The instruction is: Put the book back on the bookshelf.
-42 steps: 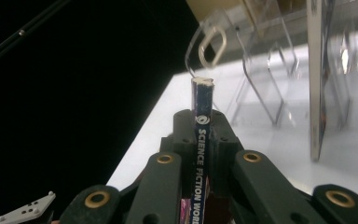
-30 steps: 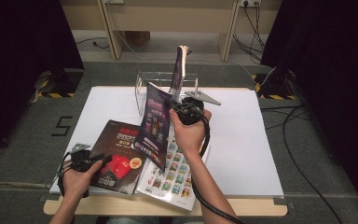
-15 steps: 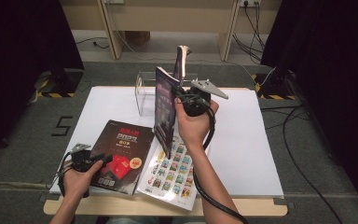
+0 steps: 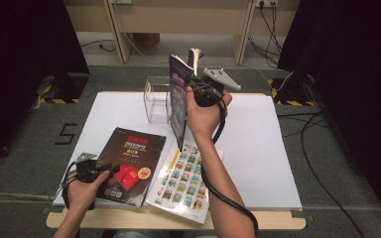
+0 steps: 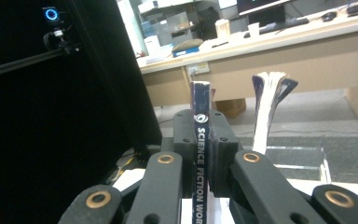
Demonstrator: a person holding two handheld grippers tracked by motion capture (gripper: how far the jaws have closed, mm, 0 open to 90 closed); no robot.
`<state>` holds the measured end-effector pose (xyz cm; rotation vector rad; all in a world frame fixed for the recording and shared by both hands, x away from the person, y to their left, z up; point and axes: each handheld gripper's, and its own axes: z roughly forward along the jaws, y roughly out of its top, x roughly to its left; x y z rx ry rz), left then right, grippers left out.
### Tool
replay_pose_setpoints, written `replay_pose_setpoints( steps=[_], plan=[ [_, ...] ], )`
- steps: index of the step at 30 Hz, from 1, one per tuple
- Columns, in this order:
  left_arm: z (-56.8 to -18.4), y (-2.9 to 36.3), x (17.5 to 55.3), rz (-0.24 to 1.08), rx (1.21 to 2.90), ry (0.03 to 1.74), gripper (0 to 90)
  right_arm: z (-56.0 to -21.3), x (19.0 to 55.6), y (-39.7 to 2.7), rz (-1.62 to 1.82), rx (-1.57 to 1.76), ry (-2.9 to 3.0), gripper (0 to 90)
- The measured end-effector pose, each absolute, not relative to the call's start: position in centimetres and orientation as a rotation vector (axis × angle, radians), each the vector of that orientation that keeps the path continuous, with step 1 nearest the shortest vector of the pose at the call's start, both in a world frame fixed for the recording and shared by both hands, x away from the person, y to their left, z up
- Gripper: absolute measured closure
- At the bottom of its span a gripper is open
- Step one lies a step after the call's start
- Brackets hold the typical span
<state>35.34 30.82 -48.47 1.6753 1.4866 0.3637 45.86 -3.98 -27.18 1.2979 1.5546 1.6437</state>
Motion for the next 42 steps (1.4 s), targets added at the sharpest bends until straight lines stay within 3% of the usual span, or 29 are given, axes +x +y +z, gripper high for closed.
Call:
replay_pose_setpoints(
  steps=[24, 34, 42],
  plan=[
    [-48.7, 31.0, 35.3, 0.355, 1.675, 1.488, 56.0, -26.8, 51.9, -1.4, 1.507, 1.279, 1.429, 84.8],
    [-48.8, 31.1, 35.3, 0.350, 1.673, 1.492, 56.0, -29.9, 52.5, -0.3, 1.414, 1.279, 1.452, 84.7],
    [-48.9, 31.0, 35.2, 0.352, 1.683, 1.488, 56.0, -30.5, 51.3, 0.0, 1.396, 1.223, 1.451, 84.5]
  ],
)
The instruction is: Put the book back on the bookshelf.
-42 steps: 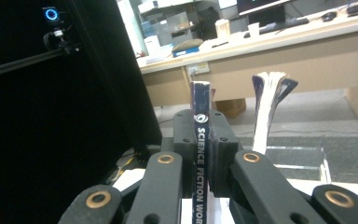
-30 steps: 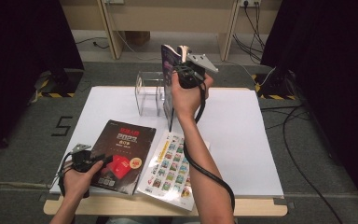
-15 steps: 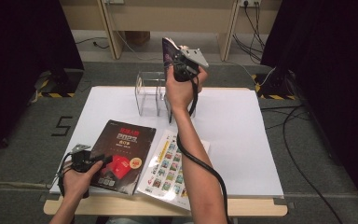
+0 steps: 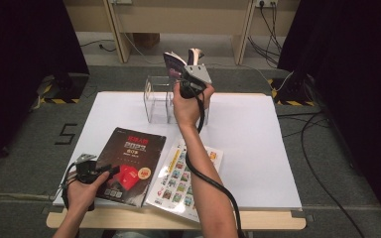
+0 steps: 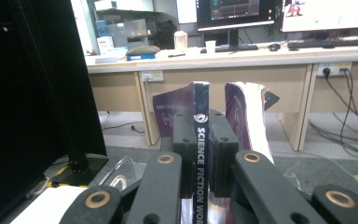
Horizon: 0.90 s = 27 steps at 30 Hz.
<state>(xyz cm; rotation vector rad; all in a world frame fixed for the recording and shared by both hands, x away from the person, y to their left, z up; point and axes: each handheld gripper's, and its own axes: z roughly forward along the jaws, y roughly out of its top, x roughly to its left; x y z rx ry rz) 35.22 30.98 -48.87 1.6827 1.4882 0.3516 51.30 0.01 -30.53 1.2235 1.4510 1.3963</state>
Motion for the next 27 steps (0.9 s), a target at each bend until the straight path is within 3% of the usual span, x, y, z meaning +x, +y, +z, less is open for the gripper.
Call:
replay_pose_setpoints(
  steps=[27],
  plan=[
    [-48.9, 30.5, 35.1, 0.353, 1.695, 1.481, 55.8, -31.9, 45.8, -2.3, 1.337, 1.239, 1.583, 83.2]
  ],
)
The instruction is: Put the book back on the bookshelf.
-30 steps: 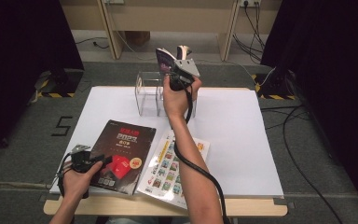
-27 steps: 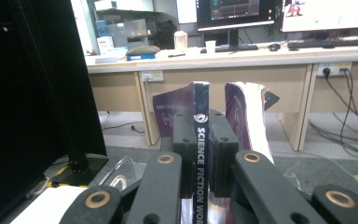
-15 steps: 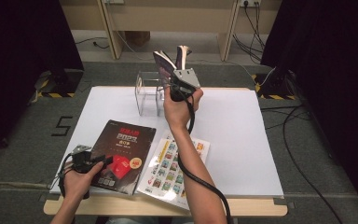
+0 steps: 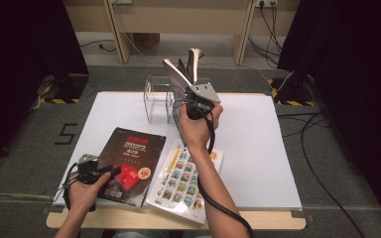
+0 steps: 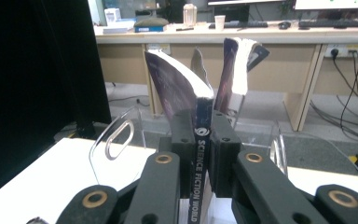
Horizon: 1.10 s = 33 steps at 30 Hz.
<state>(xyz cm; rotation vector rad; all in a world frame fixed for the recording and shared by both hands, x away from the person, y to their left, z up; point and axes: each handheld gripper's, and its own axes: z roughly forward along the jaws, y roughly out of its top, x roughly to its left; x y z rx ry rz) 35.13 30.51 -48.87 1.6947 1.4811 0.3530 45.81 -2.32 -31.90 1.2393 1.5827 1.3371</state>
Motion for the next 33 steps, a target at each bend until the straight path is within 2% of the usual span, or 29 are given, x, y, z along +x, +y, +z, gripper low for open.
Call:
replay_pose_setpoints(
  steps=[8, 17, 33],
  plan=[
    [-48.8, 30.6, 35.1, 0.354, 1.689, 1.482, 55.8, -31.5, 45.7, -3.3, 1.342, 1.281, 1.643, 79.8],
    [-48.8, 30.5, 35.1, 0.351, 1.693, 1.482, 55.7, -31.2, 47.6, -3.7, 1.314, 1.356, 1.771, 74.5],
    [-48.8, 30.5, 35.1, 0.349, 1.693, 1.481, 55.6, -31.4, 49.4, -3.3, 1.228, 1.445, 1.868, 78.4]
  ],
)
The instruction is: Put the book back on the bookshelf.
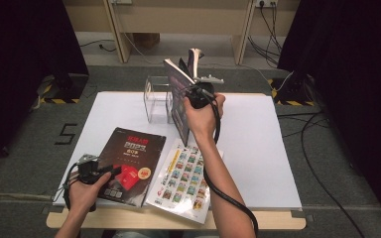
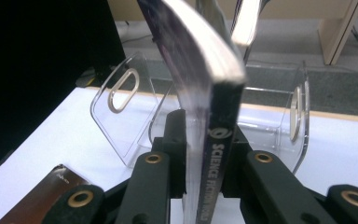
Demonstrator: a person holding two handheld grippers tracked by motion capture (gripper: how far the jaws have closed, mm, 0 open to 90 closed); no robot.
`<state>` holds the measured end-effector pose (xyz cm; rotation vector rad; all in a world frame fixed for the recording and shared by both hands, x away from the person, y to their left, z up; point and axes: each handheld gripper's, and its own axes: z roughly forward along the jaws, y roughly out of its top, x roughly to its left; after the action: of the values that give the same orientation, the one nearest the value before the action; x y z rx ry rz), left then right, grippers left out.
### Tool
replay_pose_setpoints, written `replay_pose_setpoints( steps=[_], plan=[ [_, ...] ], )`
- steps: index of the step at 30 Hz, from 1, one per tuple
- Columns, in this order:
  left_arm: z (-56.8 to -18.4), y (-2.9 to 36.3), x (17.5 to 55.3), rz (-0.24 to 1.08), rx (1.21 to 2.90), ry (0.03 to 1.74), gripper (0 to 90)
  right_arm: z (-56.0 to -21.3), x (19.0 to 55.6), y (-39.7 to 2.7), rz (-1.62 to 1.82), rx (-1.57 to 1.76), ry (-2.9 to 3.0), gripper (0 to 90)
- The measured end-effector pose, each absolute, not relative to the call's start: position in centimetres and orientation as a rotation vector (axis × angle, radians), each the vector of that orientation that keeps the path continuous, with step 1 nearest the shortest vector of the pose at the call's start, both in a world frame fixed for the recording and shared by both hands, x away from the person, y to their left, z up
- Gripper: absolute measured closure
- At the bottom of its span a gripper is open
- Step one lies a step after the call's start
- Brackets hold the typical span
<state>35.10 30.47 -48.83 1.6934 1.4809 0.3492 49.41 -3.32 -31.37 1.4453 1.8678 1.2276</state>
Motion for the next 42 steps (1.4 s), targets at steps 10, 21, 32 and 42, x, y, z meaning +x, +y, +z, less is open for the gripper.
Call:
replay_pose_setpoints(
  steps=[10, 21, 32, 42],
  plan=[
    [-48.8, 30.4, 35.1, 0.348, 1.695, 1.477, 55.6, -31.4, 49.9, -2.8, 1.180, 1.482, 1.895, 84.5],
    [-48.9, 30.5, 35.1, 0.346, 1.689, 1.480, 55.6, -31.3, 49.2, -2.2, 1.283, 1.436, 1.800, 84.7],
    [-48.8, 30.7, 35.1, 0.347, 1.685, 1.479, 55.6, -30.6, 49.5, -1.7, 1.302, 1.408, 1.719, 84.6],
    [-48.8, 30.7, 35.1, 0.348, 1.681, 1.480, 55.6, -30.7, 49.9, -1.5, 1.323, 1.399, 1.658, 84.7]
  ],
)
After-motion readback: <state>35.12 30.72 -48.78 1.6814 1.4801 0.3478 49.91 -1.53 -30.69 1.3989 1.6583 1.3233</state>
